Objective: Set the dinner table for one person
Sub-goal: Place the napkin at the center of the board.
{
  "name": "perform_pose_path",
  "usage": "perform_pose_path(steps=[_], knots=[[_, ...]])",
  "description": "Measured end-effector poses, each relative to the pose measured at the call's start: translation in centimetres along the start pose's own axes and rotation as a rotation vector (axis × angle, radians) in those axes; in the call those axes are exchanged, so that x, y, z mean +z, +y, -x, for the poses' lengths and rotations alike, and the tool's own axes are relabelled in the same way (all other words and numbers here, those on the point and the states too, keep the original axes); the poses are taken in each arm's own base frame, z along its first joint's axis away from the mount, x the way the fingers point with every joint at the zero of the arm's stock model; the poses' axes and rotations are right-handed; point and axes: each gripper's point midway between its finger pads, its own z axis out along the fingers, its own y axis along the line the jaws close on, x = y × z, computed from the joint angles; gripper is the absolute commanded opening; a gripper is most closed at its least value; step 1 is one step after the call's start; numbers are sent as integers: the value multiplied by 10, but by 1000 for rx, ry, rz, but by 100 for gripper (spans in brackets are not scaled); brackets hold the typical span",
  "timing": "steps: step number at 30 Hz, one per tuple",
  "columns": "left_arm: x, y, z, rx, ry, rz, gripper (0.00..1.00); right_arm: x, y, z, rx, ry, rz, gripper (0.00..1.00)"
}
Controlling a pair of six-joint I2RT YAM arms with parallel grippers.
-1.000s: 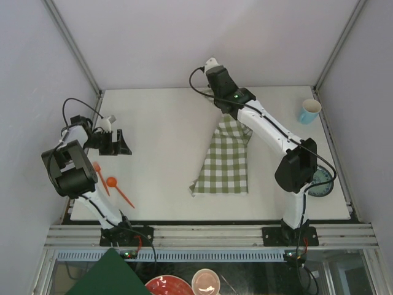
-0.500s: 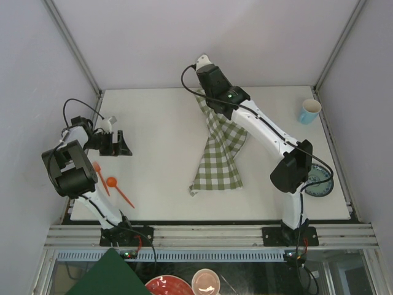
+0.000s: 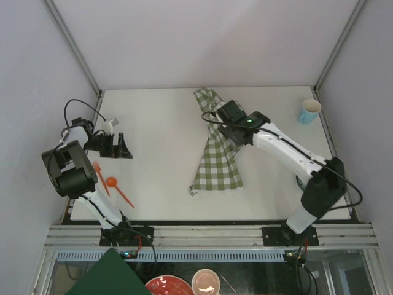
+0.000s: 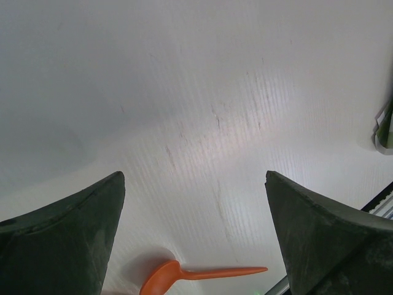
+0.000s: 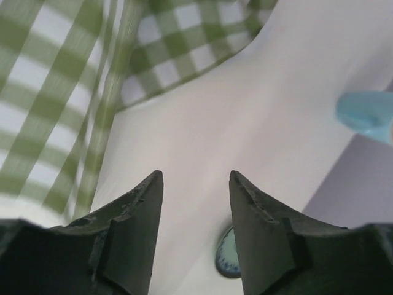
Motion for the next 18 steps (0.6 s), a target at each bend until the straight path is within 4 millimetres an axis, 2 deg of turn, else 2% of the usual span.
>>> perform_pose_path(steps=[2, 4, 7, 13, 18], knots=[[0, -1, -1, 3, 4, -3, 100, -14, 3, -20, 31, 5, 89, 44], [0, -1, -2, 3, 6, -6, 100, -23, -1, -25, 85, -15, 154, 45], [0, -2, -2, 0, 7, -10, 100, -23, 3, -36, 127, -18, 225, 47], [0, -4, -3, -3, 6, -18, 100, -4, 51, -76, 98, 109, 406, 51], [3, -7, -12, -19, 23, -28, 100, -2, 74, -83, 74, 142, 485, 52]])
